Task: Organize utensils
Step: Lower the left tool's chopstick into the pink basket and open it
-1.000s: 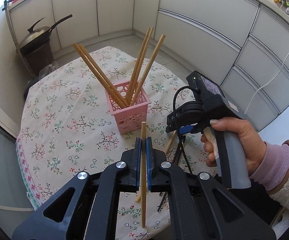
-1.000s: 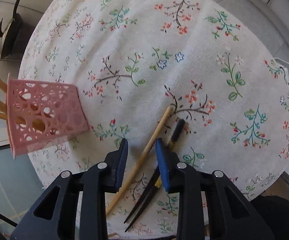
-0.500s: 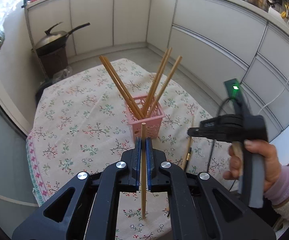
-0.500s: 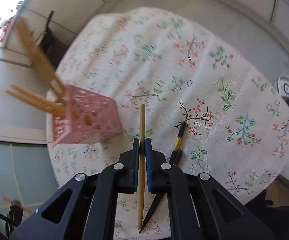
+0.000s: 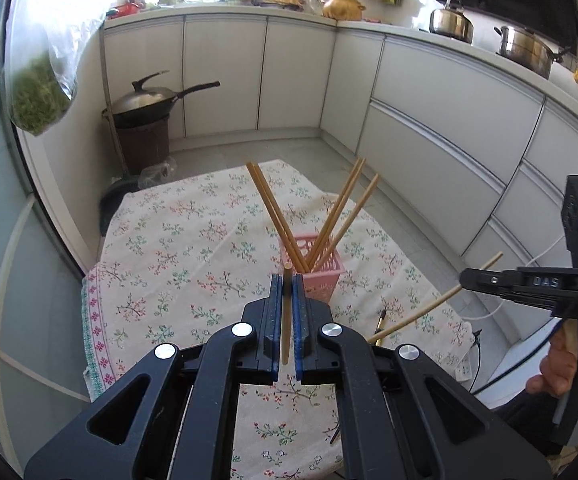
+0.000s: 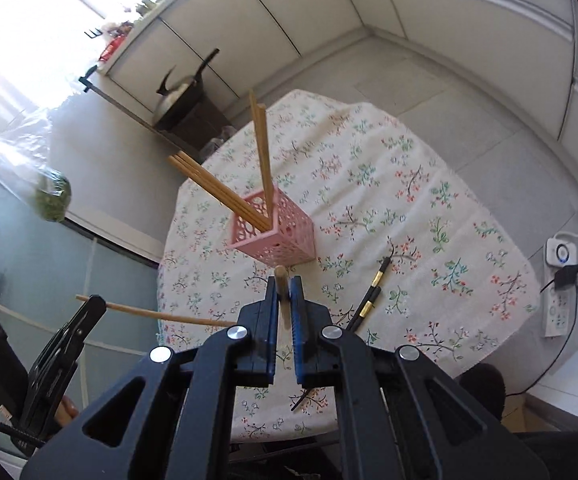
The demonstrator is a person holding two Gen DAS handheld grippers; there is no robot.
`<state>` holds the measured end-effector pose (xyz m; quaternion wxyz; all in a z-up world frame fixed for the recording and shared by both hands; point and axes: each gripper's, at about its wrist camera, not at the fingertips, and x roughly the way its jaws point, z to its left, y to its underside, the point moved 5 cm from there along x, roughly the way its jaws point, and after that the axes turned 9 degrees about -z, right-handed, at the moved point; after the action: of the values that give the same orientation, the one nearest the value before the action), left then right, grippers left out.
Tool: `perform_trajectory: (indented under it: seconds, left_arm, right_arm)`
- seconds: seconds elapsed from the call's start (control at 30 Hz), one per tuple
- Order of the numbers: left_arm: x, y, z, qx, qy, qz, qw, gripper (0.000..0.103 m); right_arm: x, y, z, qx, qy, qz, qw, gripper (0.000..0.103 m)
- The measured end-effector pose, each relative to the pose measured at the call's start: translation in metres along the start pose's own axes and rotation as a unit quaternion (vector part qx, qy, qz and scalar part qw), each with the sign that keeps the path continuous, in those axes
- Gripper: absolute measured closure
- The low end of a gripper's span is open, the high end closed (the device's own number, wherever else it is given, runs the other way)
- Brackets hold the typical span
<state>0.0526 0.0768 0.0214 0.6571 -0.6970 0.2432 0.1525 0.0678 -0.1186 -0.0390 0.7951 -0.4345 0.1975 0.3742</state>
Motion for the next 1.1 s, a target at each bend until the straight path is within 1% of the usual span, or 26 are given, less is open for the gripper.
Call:
perform_trajectory:
  seconds: [0.13,0.3,0.4,0.47,0.67,0.8,0.87,0.9,0.93,0.97,1.0,1.03,1.1]
  left_arm:
    - [-0.01,-0.029,-0.003,-0.006,-0.001,-0.028,0.9996,0.099]
    - [-0.023,-0.07,-0.01,-0.019,0.005,-0.076,0.9969,0.099]
    - [-0.023,-0.092,-0.013,-0.032,0.005,-0.104,0.9941,0.099]
    - [-0.017,-0.102,-0.015,-0.038,0.005,-0.113,0.9929,0.099]
    - [0.018,-0.116,-0.016,-0.048,-0.001,-0.106,0.9932,0.099]
    - [0.043,-0.112,-0.011,-0.054,-0.008,-0.092,0.9943,0.099]
    - [0.058,-0.105,-0.007,-0.059,-0.01,-0.074,0.9954,0.098]
    - [0.065,-0.1,-0.004,-0.066,-0.011,-0.068,0.9955,0.096]
    - [0.07,-0.095,0.001,-0.074,-0.014,-0.062,0.9952,0.086]
    - [0.071,-0.091,0.008,-0.085,-0.02,-0.06,0.9944,0.079]
    - [0.07,-0.089,0.014,-0.096,-0.029,-0.064,0.9929,0.066]
    - [0.067,-0.089,0.018,-0.102,-0.035,-0.07,0.9917,0.06]
    - [0.058,-0.094,0.026,-0.108,-0.045,-0.084,0.9895,0.058]
  right_arm:
    - [-0.033,-0.023,0.013,-0.012,-0.006,-0.028,1.0,0.097]
    - [-0.064,-0.054,0.028,-0.021,-0.022,-0.069,0.997,0.097]
    - [-0.075,-0.07,0.033,-0.023,-0.03,-0.087,0.995,0.097]
    - [-0.078,-0.078,0.036,-0.027,-0.031,-0.096,0.995,0.097]
    - [-0.072,-0.097,0.036,-0.031,-0.028,-0.099,0.994,0.097]
    - [-0.061,-0.107,0.034,-0.032,-0.025,-0.093,0.995,0.097]
    - [-0.054,-0.11,0.034,-0.035,-0.022,-0.09,0.995,0.097]
    - [-0.051,-0.112,0.034,-0.036,-0.02,-0.088,0.995,0.097]
    - [-0.048,-0.112,0.035,-0.037,-0.019,-0.087,0.995,0.097]
    - [-0.045,-0.114,0.036,-0.038,-0.017,-0.085,0.995,0.097]
    - [-0.042,-0.115,0.038,-0.04,-0.016,-0.084,0.996,0.097]
    - [-0.04,-0.116,0.04,-0.041,-0.016,-0.083,0.996,0.097]
    - [-0.036,-0.117,0.045,-0.045,-0.018,-0.083,0.995,0.097]
